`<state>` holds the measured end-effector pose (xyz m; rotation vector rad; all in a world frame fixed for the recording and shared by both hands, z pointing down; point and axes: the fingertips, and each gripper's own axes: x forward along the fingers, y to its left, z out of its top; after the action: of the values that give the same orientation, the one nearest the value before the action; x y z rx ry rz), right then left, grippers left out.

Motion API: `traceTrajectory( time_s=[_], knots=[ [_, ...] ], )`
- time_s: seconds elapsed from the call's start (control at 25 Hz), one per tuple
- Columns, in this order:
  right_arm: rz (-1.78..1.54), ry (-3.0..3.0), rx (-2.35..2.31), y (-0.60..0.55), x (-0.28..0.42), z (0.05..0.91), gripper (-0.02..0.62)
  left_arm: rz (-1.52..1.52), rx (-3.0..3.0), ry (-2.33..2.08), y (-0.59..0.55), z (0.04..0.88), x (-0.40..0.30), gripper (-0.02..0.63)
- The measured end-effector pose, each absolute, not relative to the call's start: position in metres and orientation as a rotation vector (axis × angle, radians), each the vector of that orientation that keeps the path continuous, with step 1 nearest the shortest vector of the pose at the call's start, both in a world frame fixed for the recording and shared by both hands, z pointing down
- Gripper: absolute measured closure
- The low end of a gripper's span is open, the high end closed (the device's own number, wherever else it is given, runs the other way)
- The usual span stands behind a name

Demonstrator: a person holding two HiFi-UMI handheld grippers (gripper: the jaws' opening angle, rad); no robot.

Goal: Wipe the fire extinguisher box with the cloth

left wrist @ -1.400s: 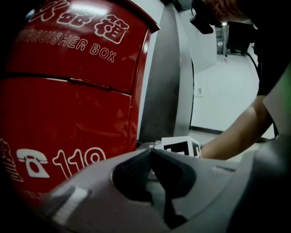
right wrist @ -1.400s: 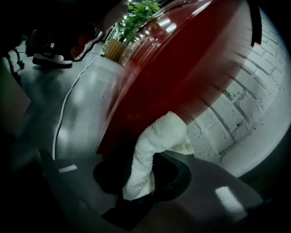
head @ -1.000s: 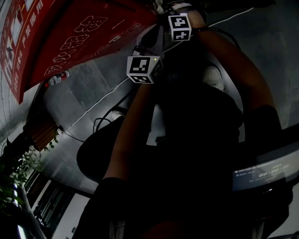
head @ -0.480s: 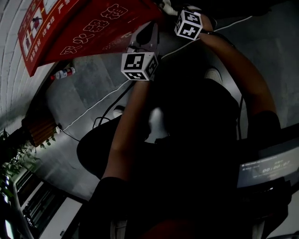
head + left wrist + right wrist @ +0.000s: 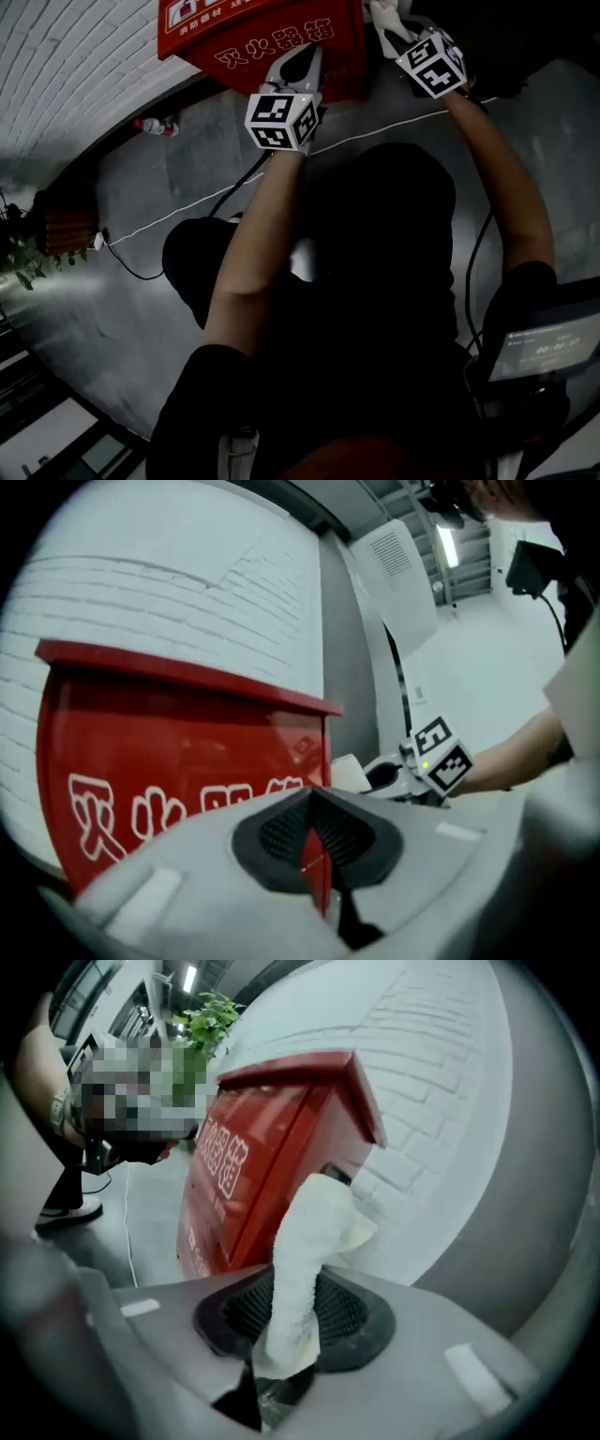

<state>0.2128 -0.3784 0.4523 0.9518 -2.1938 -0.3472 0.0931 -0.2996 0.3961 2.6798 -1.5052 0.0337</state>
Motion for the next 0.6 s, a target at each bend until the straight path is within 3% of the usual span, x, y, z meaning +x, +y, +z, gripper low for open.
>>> traceTrajectory(
  time_s=[0.28,0.6],
  knots=[
    [-0.503,-2.208,1.115,-0.347,0.202,0.322,0.485,-0.05,2.758,-1.615,-0.263,0.303,0.032,0.604],
    [-0.614,-2.216,1.179,-0.348,0.172,0.243,0.485,-0.075,2.752,-1.751,-0.273,0.251,-0.034,0.603]
  ],
)
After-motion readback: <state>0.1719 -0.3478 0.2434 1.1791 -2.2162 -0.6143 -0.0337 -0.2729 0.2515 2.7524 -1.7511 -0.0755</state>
